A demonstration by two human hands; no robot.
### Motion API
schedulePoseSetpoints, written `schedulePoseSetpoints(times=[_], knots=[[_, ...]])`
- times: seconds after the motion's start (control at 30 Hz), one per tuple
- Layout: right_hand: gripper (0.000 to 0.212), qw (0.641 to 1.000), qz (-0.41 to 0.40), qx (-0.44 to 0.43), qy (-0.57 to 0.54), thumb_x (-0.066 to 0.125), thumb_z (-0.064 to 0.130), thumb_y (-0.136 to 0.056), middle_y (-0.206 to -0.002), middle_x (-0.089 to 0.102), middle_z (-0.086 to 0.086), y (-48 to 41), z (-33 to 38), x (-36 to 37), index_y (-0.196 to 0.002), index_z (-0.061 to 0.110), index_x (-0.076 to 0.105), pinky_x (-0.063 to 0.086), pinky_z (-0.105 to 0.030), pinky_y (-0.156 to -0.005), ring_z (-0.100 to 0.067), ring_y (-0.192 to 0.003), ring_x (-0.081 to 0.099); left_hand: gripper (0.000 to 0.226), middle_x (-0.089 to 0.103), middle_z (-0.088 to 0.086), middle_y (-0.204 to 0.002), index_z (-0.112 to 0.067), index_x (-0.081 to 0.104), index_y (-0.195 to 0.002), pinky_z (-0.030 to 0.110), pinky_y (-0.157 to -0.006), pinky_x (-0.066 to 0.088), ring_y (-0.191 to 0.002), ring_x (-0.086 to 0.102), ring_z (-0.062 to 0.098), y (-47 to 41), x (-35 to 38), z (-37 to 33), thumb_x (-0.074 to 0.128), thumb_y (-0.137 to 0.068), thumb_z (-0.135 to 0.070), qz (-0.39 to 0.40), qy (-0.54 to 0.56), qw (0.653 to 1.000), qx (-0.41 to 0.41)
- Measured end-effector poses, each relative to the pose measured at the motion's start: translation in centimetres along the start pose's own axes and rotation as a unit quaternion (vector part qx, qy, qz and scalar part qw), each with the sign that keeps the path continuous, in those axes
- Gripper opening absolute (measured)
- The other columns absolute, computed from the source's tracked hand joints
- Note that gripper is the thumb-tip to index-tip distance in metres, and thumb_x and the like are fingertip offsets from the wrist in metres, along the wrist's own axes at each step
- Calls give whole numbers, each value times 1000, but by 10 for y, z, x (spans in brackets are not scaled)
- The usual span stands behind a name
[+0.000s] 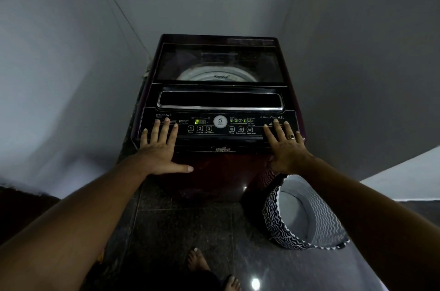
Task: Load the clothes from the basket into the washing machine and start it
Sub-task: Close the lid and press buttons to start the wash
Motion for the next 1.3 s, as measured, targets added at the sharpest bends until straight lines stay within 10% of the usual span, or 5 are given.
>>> schedulePoseSetpoints(times=[1.3], knots=[[121,1000,-3,5,3,67,55,-80,-164,-28,-13,-4,-3,5,-157,27,-22,1,-64,-121,-39,-151,-23,149,-53,9,-148,-20,-39,-147,62,-117,-15,-138,-47,32,-1,0,0,37,-51,-105,6,-3,1000,-1]])
Point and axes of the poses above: each hand's wrist, its own y-axis away from the middle knuckle, its own x-axis out of the palm, z = x × y, the point moved 4 cm from there along -y, towards the middle knuckle
